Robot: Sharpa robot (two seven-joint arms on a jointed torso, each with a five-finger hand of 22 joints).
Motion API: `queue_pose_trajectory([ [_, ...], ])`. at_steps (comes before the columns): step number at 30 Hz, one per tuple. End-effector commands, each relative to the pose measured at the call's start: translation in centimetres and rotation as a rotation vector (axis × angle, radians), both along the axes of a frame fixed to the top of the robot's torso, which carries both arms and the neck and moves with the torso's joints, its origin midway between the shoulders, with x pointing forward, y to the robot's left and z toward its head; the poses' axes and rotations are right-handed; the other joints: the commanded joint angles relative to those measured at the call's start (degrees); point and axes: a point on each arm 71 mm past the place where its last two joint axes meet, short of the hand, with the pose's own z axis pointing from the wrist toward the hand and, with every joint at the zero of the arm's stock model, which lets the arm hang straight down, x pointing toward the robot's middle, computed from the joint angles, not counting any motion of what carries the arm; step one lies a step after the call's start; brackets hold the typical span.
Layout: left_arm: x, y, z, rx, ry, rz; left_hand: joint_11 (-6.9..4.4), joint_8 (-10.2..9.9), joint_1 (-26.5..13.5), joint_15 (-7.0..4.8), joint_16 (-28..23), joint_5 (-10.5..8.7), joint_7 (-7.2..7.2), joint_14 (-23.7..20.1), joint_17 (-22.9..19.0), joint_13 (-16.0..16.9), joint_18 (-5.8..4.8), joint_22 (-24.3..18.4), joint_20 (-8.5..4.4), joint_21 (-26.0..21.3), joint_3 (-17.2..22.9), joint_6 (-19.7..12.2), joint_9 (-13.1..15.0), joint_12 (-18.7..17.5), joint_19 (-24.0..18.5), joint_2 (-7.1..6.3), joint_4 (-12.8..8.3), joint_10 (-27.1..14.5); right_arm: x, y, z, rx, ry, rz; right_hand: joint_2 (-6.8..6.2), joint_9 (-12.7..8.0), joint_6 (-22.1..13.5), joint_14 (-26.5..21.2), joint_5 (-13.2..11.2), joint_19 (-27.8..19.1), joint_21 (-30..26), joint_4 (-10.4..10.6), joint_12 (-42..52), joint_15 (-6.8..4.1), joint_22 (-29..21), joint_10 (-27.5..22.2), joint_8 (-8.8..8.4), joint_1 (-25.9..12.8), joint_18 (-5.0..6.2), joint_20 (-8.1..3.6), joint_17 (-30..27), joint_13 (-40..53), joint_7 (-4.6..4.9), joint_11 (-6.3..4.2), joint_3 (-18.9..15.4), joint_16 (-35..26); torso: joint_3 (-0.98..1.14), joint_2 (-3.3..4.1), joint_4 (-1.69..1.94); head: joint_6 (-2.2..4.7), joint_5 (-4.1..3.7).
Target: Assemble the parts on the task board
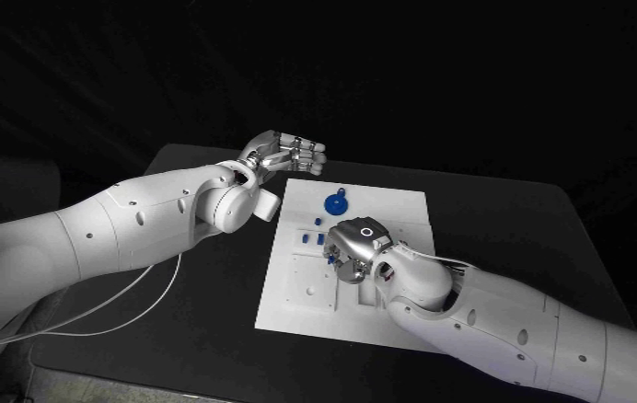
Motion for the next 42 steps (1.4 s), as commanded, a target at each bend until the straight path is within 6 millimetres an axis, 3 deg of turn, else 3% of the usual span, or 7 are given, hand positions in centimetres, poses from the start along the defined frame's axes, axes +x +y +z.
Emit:
queue_pose_trajectory([
  [1,0.1,-0.2,0.3,-0.026,-0.017,0.032,-0.09,0.1,0.2,0.04,-0.2,-0.15,-0.11,-0.1,0.0,0.0,-0.62,-0.2,0.06,0.1,0.2,-0.2,0.0,-0.1,0.3,-0.16,0.4,-0.3,-0.1,0.3,-0.4,-0.025,-0.025,0.012,0.23,0.1,0.3,0.2,0.0,0.1,0.2,-0.2,0.1,-0.21,2.1,0.2,0.22,0.1,0.77,-0.28,0.0,0.0,0.02,-0.02,0.0,-0.3,0.0,0.05,0.02,-0.4,0.75],
  [7,0.1,-0.5,0.2,-0.027,-0.013,0.024,-0.09,0.1,0.2,0.04,-0.2,-0.15,-0.11,-0.1,0.0,0.0,-0.62,-0.2,0.06,0.1,0.2,-0.2,0.0,-0.1,0.3,-0.16,0.4,-0.3,-0.4,0.7,-1.0,-0.032,-0.018,0.02,0.24,0.1,0.3,0.2,0.0,0.1,0.1,-0.3,0.1,-0.2,2.1,0.2,0.22,0.1,0.84,-0.3,0.0,0.0,0.01,-0.01,0.1,-0.4,0.05,0.03,-0.09,-0.78,1.36],
  [19,0.1,-0.7,0.2,-0.027,-0.005,0.018,-0.04,0.1,0.3,0.09,-0.2,-0.14,-0.09,-0.2,0.0,0.0,-0.63,-0.8,0.1,0.1,0.2,-0.4,0.0,-0.1,0.3,-0.27,0.8,-0.5,-0.9,1.0,-1.6,-0.035,-0.004,0.033,0.28,0.0,0.3,0.2,0.1,0.2,0.2,-0.3,0.1,-0.21,2.1,0.2,0.22,0.1,0.89,-0.29,0.1,0.0,0.01,-0.02,0.1,-0.4,0.1,0.04,-0.16,-1.14,1.7],
  [42,0.1,-0.8,0.1,-0.026,0.006,0.008,0.02,0.1,0.3,0.16,-0.2,-0.19,-0.05,-0.4,0.0,0.0,-0.64,-1.6,0.19,0.1,0.2,-0.6,0.0,-0.1,0.3,-0.43,1.0,-0.7,-1.0,0.9,-2.1,-0.051,0.003,0.032,0.32,0.0,0.3,0.2,0.1,0.2,0.1,-0.4,0.1,-0.2,2.1,0.2,0.23,0.0,0.94,-0.28,0.1,0.0,0.02,-0.01,0.0,-0.4,0.09,0.06,-0.12,-1.49,1.67],
])
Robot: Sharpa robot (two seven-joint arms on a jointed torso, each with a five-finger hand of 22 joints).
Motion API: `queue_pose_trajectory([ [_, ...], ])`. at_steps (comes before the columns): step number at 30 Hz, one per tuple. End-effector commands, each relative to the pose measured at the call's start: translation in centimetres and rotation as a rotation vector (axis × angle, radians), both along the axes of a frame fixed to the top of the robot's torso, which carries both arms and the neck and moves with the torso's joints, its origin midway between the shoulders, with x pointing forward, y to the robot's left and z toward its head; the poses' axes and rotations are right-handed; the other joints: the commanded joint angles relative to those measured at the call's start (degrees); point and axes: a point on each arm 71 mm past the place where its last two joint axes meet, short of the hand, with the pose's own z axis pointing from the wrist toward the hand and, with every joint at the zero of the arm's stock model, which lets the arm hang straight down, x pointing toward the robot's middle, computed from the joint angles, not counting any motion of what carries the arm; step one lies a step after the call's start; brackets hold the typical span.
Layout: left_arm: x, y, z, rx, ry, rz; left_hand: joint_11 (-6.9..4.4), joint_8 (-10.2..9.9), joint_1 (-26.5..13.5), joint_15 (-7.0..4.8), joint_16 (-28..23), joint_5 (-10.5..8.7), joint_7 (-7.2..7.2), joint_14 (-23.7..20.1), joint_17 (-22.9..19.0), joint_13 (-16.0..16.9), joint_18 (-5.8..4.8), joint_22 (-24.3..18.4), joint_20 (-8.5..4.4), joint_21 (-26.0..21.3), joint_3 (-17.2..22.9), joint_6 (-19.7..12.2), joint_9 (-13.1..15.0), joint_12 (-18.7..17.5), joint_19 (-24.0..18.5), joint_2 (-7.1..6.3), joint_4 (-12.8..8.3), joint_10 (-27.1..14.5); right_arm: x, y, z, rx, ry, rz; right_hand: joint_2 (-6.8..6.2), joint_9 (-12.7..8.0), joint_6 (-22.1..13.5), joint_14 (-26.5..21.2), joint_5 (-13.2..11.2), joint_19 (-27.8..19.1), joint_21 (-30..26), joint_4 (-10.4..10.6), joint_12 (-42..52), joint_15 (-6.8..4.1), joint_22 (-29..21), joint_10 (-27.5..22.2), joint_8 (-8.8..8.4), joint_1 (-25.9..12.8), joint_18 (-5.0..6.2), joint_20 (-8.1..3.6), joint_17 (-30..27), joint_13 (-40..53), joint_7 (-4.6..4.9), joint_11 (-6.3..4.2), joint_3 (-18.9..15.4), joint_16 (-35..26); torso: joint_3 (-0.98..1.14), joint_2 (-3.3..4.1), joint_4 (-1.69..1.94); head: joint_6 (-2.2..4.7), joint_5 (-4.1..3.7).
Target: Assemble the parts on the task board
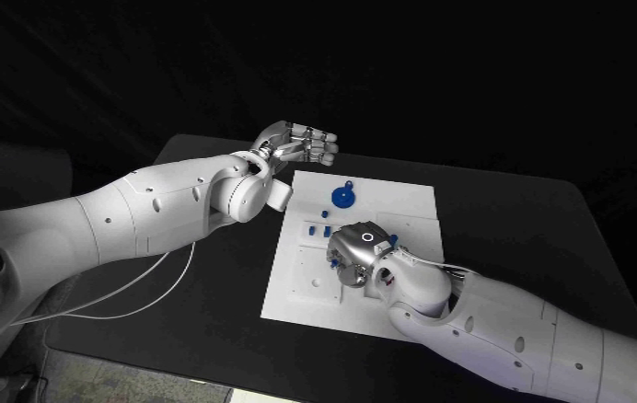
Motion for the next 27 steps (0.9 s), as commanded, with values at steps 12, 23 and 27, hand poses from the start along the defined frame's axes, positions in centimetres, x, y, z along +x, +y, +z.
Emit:
queue_pose_trajectory([
  [12,0.0,-0.2,0.1,-0.011,0.003,-0.012,0.05,0.1,0.4,0.19,-0.2,-0.18,0.14,-0.4,0.1,0.0,-0.64,-0.6,0.22,0.2,0.1,-0.5,0.0,-0.1,0.4,-0.47,0.5,-0.3,-0.1,0.0,-0.5,-0.031,-0.001,0.009,0.46,0.1,0.5,0.2,0.2,0.1,0.1,-0.4,0.2,-0.21,2.1,0.2,0.2,-0.2,1.0,-0.28,0.1,0.0,-0.12,-0.01,0.1,-0.3,0.0,-0.01,-0.03,-0.34,0.14],
  [23,0.0,-0.3,0.1,-0.01,0.005,-0.015,0.05,0.1,0.4,0.19,-0.2,-0.18,0.14,-0.4,0.1,0.0,-0.64,-0.6,0.22,0.2,0.1,-0.5,0.0,-0.1,0.4,-0.47,0.5,-0.3,-0.2,0.1,-1.0,-0.051,0.009,0.01,0.49,0.1,0.4,0.2,0.3,0.1,0.0,-0.6,0.1,-0.21,2.1,0.2,0.19,-0.2,1.03,-0.27,0.1,0.0,-0.1,0.01,0.1,-0.3,-0.02,0.0,-0.02,-0.52,-0.03],
  [27,0.0,-0.4,0.1,-0.011,0.006,-0.017,0.05,0.1,0.4,0.19,-0.2,-0.18,0.14,-0.4,0.1,0.0,-0.64,-0.6,0.22,0.2,0.1,-0.5,0.0,-0.1,0.4,-0.47,0.5,-0.3,-0.2,0.2,-1.5,-0.068,0.013,0.008,0.49,0.1,0.4,0.2,0.3,0.1,0.0,-0.6,0.1,-0.21,2.1,0.2,0.19,-0.2,1.03,-0.27,0.1,0.0,-0.1,0.01,0.1,-0.3,-0.04,-0.01,0.03,-0.49,-0.05],
])
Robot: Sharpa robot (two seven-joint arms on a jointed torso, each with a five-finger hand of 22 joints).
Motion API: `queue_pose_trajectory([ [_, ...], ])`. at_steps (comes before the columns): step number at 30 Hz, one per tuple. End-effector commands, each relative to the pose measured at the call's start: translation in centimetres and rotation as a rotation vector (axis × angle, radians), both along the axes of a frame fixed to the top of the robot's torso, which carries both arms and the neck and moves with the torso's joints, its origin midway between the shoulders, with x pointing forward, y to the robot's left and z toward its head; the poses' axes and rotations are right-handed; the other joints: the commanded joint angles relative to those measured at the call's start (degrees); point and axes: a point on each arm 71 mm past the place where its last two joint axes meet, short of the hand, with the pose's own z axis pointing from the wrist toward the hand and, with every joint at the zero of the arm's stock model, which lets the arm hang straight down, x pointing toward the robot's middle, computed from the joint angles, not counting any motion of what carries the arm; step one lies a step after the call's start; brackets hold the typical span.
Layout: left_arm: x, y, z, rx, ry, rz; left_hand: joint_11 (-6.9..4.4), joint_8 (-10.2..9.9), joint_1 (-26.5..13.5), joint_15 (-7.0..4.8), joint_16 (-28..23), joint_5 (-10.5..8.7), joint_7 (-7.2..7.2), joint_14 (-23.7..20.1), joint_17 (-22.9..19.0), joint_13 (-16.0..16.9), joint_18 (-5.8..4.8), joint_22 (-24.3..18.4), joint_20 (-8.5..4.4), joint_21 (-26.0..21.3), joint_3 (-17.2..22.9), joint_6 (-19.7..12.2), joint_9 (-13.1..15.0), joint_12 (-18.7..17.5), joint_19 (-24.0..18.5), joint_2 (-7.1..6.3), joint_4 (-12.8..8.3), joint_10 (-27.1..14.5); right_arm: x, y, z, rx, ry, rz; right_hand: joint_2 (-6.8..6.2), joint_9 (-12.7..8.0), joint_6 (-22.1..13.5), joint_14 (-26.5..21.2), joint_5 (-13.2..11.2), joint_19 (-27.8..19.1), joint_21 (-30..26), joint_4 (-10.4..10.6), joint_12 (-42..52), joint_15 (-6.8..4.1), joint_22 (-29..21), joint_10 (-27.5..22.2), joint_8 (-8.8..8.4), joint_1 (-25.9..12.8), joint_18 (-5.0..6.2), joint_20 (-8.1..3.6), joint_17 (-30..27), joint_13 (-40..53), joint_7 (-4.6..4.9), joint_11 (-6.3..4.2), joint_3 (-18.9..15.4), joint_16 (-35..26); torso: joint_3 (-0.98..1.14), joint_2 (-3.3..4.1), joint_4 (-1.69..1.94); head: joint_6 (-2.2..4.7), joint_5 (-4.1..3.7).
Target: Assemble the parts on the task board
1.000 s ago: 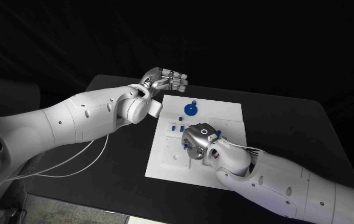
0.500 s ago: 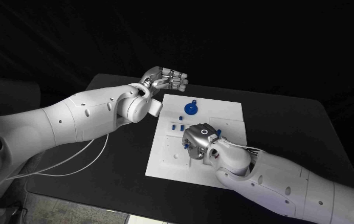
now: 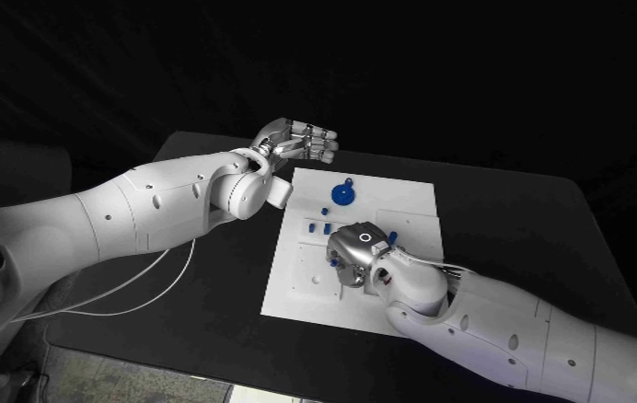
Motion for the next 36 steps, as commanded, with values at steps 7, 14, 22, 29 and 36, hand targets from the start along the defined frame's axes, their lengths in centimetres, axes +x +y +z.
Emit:
queue_pose_trajectory([
  [7,0.0,-0.4,0.1,-0.012,0.004,-0.019,0.07,0.1,0.2,0.01,-0.2,-0.17,-0.06,-0.3,0.1,0.0,-0.65,-0.6,0.02,0.3,-0.1,-0.3,0.0,-0.1,0.2,-0.28,0.5,-0.4,-0.2,0.2,-1.2,-0.061,0.019,0.004,0.56,0.0,0.1,0.2,0.5,0.0,-0.5,-0.4,0.1,-0.19,2.0,0.1,0.4,-0.3,1.12,-0.26,0.0,0.0,0.02,0.04,0.0,-0.4,-0.03,0.0,0.07,0.03,-0.04],
  [14,-0.1,-0.4,0.1,-0.011,0.008,-0.022,0.09,0.0,0.2,0.05,-0.2,-0.23,-0.04,-0.4,0.1,0.0,-0.67,-0.8,0.06,0.3,-0.1,-0.4,0.0,-0.1,0.2,-0.35,0.5,-0.5,-0.1,0.1,-1.5,-0.058,0.034,0.0,0.07,-0.8,-4.9,-0.1,0.4,-0.3,-1.4,-0.3,0.1,0.95,1.9,-5.3,0.23,-0.5,1.83,0.6,0.0,-0.2,1.55,1.75,0.9,-0.3,-0.01,-0.02,-0.01,0.02,0.01],
  [22,-0.1,-0.2,0.0,-0.009,0.013,-0.023,0.15,0.0,0.2,0.12,-0.2,-0.23,-0.02,-0.6,0.1,0.0,-0.68,-1.1,0.13,0.2,-0.2,-0.6,0.0,-0.1,0.1,-0.41,0.5,-0.6,-0.1,-0.5,-1.2,0.0,0.018,-0.015,-4.39,-0.9,-10.6,-0.6,0.4,-0.9,-5.3,-0.7,0.1,2.09,0.9,-14.9,0.31,-0.3,4.12,1.97,-0.9,-0.3,2.21,4.14,2.6,-0.8,0.0,-0.02,0.03,0.14,-0.1],
  [29,-0.1,0.1,0.0,-0.007,0.018,-0.02,0.15,0.0,0.2,0.12,-0.2,-0.23,-0.02,-0.6,0.1,0.0,-0.68,-1.1,0.13,0.2,-0.2,-0.6,0.0,-0.1,0.1,-0.41,0.5,-0.6,-0.5,-1.2,-0.5,0.057,0.007,-0.033,-5.05,-0.9,-11.8,-1.0,0.7,-0.9,-7.0,-0.1,0.1,2.47,0.7,-16.9,0.3,1.6,4.75,2.71,-2.7,-0.3,1.86,4.58,-0.2,-1.2,0.0,-0.05,-0.07,0.24,-0.27],
  [36,-0.1,0.5,0.0,-0.005,0.022,-0.016,0.19,0.1,0.3,0.13,-0.2,-0.18,0.03,-0.6,0.1,0.0,-0.66,-1.3,0.14,0.2,-0.2,-0.6,0.0,-0.1,0.2,-0.42,0.6,-0.7,-0.7,-2.5,0.7,0.111,-0.008,-0.068,-5.5,-0.9,-11.5,-1.0,0.4,-0.7,-7.2,0.2,0.0,2.39,1.0,-16.7,0.3,1.6,4.79,2.65,-3.3,-0.3,1.87,4.51,0.7,-1.0,-0.01,-0.06,-0.09,0.7,-0.73],
])
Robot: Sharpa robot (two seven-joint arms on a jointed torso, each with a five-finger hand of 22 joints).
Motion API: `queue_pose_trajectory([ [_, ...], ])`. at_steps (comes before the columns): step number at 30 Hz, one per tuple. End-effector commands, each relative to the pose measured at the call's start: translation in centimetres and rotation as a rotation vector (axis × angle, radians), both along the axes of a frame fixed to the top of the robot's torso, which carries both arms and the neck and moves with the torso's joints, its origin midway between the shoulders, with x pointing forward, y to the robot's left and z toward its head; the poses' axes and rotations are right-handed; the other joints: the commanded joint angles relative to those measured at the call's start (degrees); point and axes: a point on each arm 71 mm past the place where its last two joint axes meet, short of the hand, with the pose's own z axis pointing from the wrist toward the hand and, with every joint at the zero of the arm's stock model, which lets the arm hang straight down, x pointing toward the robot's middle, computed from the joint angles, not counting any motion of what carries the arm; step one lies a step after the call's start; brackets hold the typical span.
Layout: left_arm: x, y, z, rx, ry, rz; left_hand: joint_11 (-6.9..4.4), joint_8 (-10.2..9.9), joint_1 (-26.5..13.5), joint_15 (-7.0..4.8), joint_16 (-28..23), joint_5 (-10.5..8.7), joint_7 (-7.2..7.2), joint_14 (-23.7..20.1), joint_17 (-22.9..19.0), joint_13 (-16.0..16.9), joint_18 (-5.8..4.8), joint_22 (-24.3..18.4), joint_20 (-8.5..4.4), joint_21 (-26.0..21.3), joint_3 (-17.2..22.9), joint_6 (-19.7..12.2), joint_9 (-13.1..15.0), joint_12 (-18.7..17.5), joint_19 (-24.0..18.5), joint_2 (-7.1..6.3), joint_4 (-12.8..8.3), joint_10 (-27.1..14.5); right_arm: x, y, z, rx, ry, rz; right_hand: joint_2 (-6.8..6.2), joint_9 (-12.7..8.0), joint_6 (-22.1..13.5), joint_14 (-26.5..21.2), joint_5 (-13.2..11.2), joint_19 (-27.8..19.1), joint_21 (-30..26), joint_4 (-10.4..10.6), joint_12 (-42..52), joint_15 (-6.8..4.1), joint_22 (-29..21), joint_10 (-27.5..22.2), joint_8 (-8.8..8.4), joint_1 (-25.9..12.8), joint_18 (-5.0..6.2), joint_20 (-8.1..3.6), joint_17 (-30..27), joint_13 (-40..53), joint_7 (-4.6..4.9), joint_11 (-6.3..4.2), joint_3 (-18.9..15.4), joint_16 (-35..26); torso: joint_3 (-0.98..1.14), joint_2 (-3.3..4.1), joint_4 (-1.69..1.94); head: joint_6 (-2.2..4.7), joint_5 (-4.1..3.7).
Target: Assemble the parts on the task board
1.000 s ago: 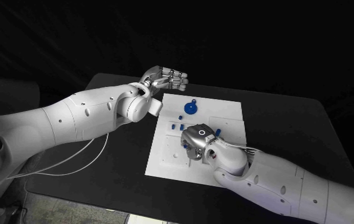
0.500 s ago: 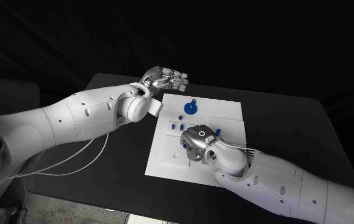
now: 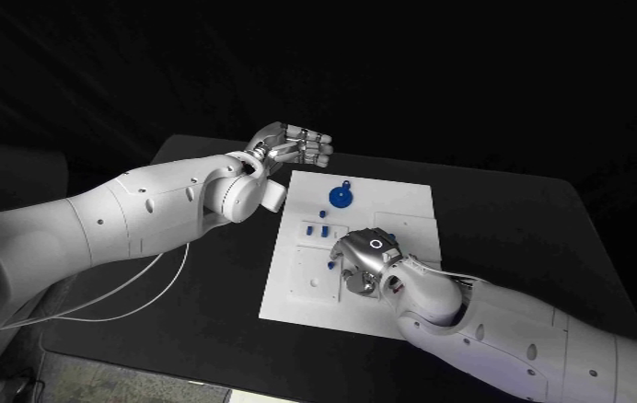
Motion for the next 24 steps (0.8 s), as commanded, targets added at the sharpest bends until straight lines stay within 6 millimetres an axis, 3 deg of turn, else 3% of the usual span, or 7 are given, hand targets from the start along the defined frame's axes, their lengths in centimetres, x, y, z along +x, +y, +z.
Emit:
queue_pose_trajectory([
  [1,-0.1,-0.1,0.1,-0.011,0.005,-0.016,-0.02,0.1,0.3,-0.07,-0.2,-0.18,0.0,-0.4,0.1,0.0,-0.66,0.0,0.14,0.2,0.0,-0.3,0.0,-0.1,0.2,-0.42,0.4,-0.5,0.1,-0.7,1.1,0.068,-0.017,-0.044,-0.38,0.0,0.3,-0.1,-0.3,0.3,-0.5,0.5,0.1,0.13,1.0,0.5,-0.1,0.1,0.56,0.05,-0.2,-0.1,0.05,-0.26,0.7,0.2,-0.02,0.0,-0.01,0.32,-0.42],
  [8,-0.1,0.1,0.1,-0.011,0.003,-0.014,-0.02,0.1,0.3,-0.07,-0.2,-0.18,0.0,-0.4,0.1,0.0,-0.66,0.0,0.14,0.2,0.0,-0.3,0.0,-0.1,0.2,-0.42,0.4,-0.5,0.9,-2.7,4.5,0.163,-0.019,-0.093,-1.01,0.0,1.3,0.3,-0.9,0.9,-1.0,2.8,0.1,-0.25,0.9,4.1,-0.08,-1.0,0.13,-0.34,-0.2,-0.1,0.16,-1.06,2.4,0.8,-0.03,-0.03,0.02,0.89,-1.23],
  [12,-0.2,0.3,0.1,-0.013,0.001,-0.014,-0.03,0.0,0.4,-0.09,-0.2,-0.14,-0.01,-0.3,0.1,0.0,-0.65,-0.3,0.14,0.3,-0.1,-0.3,0.0,-0.1,0.2,-0.5,0.4,-0.5,1.9,-4.5,6.4,0.171,-0.005,-0.126,-0.91,0.0,1.4,0.5,-1.1,1.3,-1.3,3.6,0.1,-0.37,0.7,5.5,-0.06,-1.2,-0.35,-0.48,0.0,0.0,0.02,-1.43,1.4,1.1,0.0,-0.01,-0.09,1.24,-1.5],
  [17,-0.2,0.4,0.2,-0.014,0.0,-0.015,-0.03,0.0,0.4,-0.09,-0.2,-0.14,-0.01,-0.3,0.1,0.0,-0.65,-0.3,0.14,0.3,-0.1,-0.3,0.0,-0.1,0.2,-0.5,0.4,-0.5,3.3,-6.9,7.2,0.143,0.045,-0.179,-0.81,0.0,1.3,0.2,-0.4,1.4,-2.6,5.1,0.1,-0.2,0.1,4.9,-0.06,-1.2,-0.87,-0.43,0.0,0.0,-0.45,-1.39,-2.1,1.2,-0.04,-0.03,-0.09,1.44,-2.06],
  [24,-0.2,0.4,0.2,-0.015,0.0,-0.016,-0.03,0.0,0.4,-0.09,-0.2,-0.14,-0.01,-0.3,0.1,0.0,-0.65,-0.3,0.14,0.3,-0.1,-0.3,0.0,-0.1,0.2,-0.5,0.4,-0.5,4.7,-9.0,6.6,0.073,0.083,-0.225,-0.43,0.0,-0.5,0.0,-1.2,1.7,-4.5,5.7,0.1,0.29,-1.0,3.0,-0.06,-0.4,-0.92,0.12,-0.2,0.0,-1.22,-0.96,-8.8,1.0,0.03,0.09,0.13,1.72,-2.16],
])
